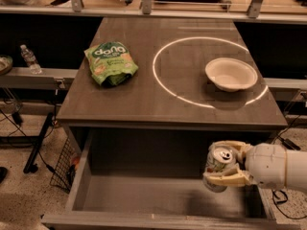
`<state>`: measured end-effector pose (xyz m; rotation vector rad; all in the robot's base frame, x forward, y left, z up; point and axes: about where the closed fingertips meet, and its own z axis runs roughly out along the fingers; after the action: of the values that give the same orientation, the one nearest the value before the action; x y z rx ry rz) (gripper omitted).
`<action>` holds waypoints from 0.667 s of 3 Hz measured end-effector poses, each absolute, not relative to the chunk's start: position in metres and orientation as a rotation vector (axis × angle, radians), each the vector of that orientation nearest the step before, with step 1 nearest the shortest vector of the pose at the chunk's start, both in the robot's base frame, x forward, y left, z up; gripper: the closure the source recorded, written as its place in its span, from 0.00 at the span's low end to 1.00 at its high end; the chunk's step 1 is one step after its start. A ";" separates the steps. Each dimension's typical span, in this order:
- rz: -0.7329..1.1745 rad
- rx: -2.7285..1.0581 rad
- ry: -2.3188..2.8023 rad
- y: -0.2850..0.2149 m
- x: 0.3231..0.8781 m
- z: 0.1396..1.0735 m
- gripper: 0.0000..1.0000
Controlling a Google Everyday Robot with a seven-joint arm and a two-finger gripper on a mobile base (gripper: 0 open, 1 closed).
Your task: Place 7up can into top drawer
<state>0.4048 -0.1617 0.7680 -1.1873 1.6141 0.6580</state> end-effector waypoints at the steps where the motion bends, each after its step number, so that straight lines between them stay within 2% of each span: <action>1: 0.620 -1.164 1.602 -0.162 0.417 0.730 0.97; 2: 0.609 -1.168 1.598 -0.156 0.427 0.709 0.74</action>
Offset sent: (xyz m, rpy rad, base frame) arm 0.0338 0.0086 -0.0828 -0.0106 -0.0496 -0.0413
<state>0.4272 -0.1562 0.7091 -1.1683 1.5982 0.6090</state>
